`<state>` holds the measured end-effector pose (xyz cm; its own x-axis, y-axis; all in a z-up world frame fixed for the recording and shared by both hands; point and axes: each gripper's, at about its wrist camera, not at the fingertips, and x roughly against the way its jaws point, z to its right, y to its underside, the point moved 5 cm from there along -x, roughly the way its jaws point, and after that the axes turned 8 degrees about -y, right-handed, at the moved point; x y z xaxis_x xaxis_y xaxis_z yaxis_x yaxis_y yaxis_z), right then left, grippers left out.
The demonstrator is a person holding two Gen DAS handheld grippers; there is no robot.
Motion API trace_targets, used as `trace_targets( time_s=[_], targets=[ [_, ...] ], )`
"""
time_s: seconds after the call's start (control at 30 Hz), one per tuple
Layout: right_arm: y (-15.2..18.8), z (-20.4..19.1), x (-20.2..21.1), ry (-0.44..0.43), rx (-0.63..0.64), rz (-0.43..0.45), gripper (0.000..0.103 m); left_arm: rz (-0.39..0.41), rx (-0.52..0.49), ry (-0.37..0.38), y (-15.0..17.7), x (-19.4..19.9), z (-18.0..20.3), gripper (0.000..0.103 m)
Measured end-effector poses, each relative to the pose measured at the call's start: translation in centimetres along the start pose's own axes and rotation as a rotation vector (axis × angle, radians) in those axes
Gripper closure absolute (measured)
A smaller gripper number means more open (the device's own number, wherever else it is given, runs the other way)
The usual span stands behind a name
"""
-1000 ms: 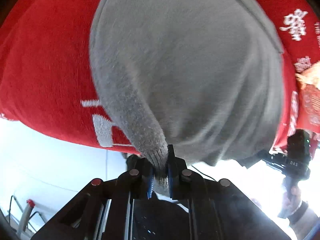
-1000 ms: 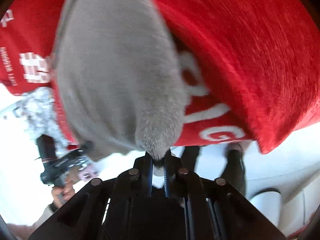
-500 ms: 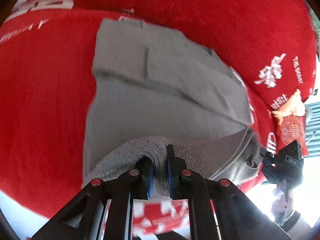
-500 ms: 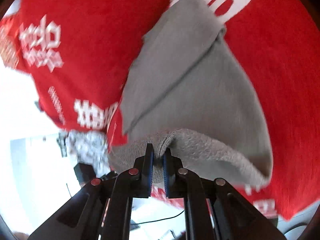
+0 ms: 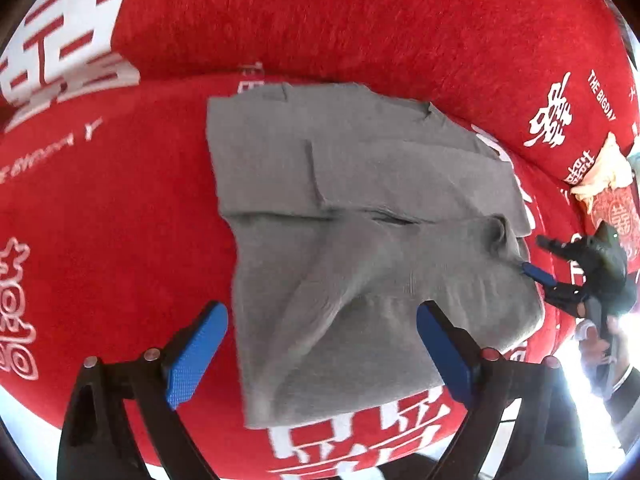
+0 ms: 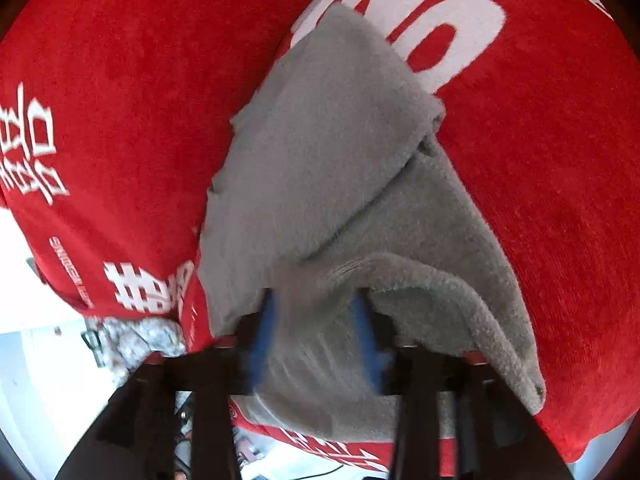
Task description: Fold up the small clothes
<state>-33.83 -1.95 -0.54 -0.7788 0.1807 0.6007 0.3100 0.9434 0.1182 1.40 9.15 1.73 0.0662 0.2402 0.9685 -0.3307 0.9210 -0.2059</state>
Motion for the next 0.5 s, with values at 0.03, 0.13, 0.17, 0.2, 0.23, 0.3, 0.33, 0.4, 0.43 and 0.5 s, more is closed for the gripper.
trace_targets(
  time_s=[0.03, 0.13, 0.17, 0.2, 0.23, 0.3, 0.33, 0.4, 0.43, 0.5],
  targets=[
    [0.0, -0.2, 0.2, 0.012, 0.012, 0.010, 0.043, 0.003, -0.018, -0.025, -0.2, 0.0, -0.3, 0.008],
    [0.3, -1.1, 0.9, 0.105, 0.104, 0.022, 0.043, -0.010, -0.069, -0.069, -0.4, -1.0, -0.3, 0.008],
    [0.4, -1.6, 0.9, 0.165, 0.165, 0.017, 0.043, -0.031, -0.083, -0.068, -0.4, -1.7, -0.1, 0.008],
    [0.6, -2.0, 0.9, 0.227, 0.230, 0.007, 0.043, -0.046, -0.089, -0.069, -0.3, -2.2, -0.1, 0.008],
    [0.7, -2.4, 0.7, 0.292, 0.298, -0.002, 0.043, -0.061, -0.095, -0.075, -0.2, -2.9, 0.1, 0.008],
    [0.8, -3.0, 0.0, 0.411, 0.435, -0.027, 0.043, -0.074, -0.115, -0.085, -0.5, -4.1, 1.3, 0.008],
    [0.7, -3.2, -0.5, 0.472, 0.501, -0.040, 0.043, -0.076, -0.129, -0.102, -0.7, -4.6, 1.8, 0.008],
    [0.3, -3.5, -1.4, 0.526, 0.570, -0.059, 0.043, -0.075, -0.149, -0.114, -1.1, -5.3, 2.6, 0.008],
    [0.1, -3.5, -1.8, 0.536, 0.585, -0.069, 0.043, -0.075, -0.157, -0.124, -1.3, -5.7, 2.9, 0.008],
    [-0.5, -3.1, -2.5, 0.561, 0.588, -0.092, 0.043, -0.079, -0.183, -0.165, -1.8, -6.8, 3.5, 0.008]
  ],
)
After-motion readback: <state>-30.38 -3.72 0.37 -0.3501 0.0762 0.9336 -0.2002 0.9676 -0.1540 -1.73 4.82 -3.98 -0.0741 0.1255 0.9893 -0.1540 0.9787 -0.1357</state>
